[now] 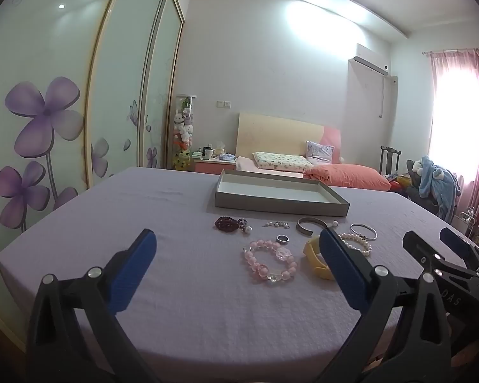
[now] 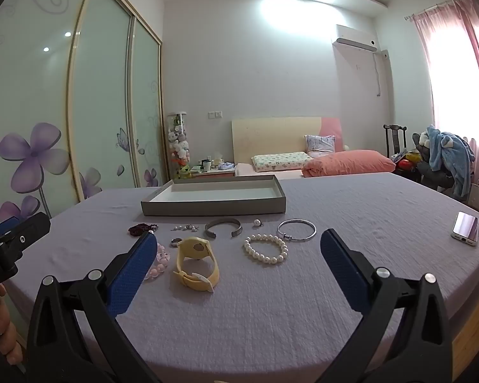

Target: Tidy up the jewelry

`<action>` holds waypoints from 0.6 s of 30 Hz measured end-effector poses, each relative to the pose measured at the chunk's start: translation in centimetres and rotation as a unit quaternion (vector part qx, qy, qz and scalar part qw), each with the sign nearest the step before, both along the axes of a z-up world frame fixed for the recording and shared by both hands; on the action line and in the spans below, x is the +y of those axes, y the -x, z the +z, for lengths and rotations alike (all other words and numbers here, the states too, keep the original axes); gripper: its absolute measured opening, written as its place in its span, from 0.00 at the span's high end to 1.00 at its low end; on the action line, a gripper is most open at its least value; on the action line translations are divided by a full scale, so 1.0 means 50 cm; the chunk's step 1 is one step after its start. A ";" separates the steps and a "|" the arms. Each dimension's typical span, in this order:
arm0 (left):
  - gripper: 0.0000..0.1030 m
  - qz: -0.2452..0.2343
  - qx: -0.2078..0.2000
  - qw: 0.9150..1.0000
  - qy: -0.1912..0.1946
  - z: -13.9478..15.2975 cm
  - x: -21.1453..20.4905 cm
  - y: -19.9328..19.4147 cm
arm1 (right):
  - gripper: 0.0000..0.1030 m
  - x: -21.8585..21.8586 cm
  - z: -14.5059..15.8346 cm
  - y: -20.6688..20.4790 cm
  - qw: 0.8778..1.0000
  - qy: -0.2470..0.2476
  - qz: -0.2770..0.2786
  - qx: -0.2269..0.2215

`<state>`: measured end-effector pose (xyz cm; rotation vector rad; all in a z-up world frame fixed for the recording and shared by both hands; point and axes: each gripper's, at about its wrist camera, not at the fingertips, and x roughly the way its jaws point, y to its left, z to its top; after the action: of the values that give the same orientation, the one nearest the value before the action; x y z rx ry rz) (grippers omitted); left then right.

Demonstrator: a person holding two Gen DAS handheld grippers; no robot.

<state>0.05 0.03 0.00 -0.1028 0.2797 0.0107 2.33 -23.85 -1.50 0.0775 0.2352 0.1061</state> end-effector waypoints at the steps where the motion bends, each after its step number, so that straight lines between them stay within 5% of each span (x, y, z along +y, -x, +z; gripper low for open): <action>1: 0.04 0.000 0.000 1.000 0.000 0.000 0.000 0.000 | 0.02 0.000 0.000 0.000 1.000 0.000 0.000 0.000; 18: 0.04 0.001 0.000 1.000 0.002 0.000 0.001 0.000 | 0.02 -0.003 -0.001 -0.001 1.000 -0.001 0.000 0.000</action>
<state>0.07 0.06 0.00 -0.1066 0.2795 0.0116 2.38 -23.97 -1.53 0.0786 0.2350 0.1055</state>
